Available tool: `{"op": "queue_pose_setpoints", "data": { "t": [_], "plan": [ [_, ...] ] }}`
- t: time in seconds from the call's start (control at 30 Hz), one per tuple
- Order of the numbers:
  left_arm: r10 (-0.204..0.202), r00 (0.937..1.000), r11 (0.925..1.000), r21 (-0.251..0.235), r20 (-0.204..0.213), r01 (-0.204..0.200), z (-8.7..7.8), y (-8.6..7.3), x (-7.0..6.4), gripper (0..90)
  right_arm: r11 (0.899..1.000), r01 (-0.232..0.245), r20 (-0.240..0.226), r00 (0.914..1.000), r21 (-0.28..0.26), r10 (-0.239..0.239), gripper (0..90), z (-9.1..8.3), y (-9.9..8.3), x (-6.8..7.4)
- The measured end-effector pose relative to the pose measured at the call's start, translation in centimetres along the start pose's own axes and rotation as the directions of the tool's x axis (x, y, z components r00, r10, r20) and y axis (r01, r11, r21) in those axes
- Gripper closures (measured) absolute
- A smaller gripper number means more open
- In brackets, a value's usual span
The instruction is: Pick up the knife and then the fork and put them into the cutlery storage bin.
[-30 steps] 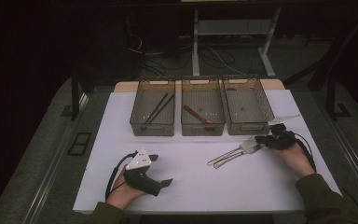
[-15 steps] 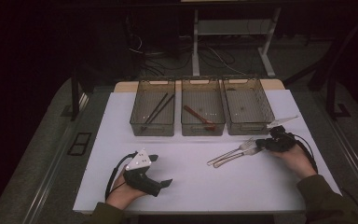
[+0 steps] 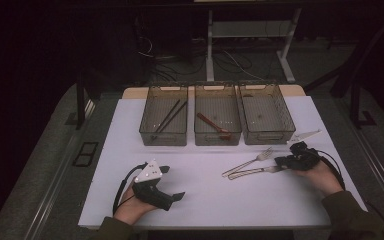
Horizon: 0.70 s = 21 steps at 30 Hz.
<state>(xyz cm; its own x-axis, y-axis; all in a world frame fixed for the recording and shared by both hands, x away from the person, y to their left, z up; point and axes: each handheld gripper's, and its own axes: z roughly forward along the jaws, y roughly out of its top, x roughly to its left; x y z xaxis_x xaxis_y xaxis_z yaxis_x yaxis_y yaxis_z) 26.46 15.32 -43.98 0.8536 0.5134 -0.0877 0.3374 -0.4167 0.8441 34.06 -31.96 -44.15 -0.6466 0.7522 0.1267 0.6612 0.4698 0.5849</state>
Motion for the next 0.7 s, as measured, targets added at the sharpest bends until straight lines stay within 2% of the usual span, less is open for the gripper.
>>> {"op": "queue_pose_setpoints", "data": {
  "t": [0.37, 0.47, 0.63, 0.7],
  "plan": [
    [0.000, 1.0000, 1.0000, 0.001, 0.003, 0.000, 0.1, 0.0, -0.1, 0.0, 0.999, 0.034, -0.044, 0.9985, 0.012, -0.033, 89.0, -1.5, -1.7, 1.4],
    [0.000, 1.0000, 1.0000, 0.004, 0.003, 0.000, 0.1, 0.0, 0.0, 0.0, 0.999, 0.044, -0.019, 0.9989, 0.010, -0.043, 89.0, -1.7, -1.9, 1.8],
    [0.002, 1.0000, 1.0000, 0.004, 0.004, -0.002, 0.2, 0.0, -0.1, 0.0, 0.999, 0.039, 0.012, 0.9992, -0.007, -0.039, 89.0, -1.3, -1.3, 1.2],
    [0.001, 1.0000, 0.9999, 0.010, 0.005, -0.001, 0.2, 0.0, 0.0, 0.0, 0.999, 0.034, 0.018, 0.9993, 0.004, -0.034, 89.0, -0.9, -1.2, 0.9]
  ]
}}
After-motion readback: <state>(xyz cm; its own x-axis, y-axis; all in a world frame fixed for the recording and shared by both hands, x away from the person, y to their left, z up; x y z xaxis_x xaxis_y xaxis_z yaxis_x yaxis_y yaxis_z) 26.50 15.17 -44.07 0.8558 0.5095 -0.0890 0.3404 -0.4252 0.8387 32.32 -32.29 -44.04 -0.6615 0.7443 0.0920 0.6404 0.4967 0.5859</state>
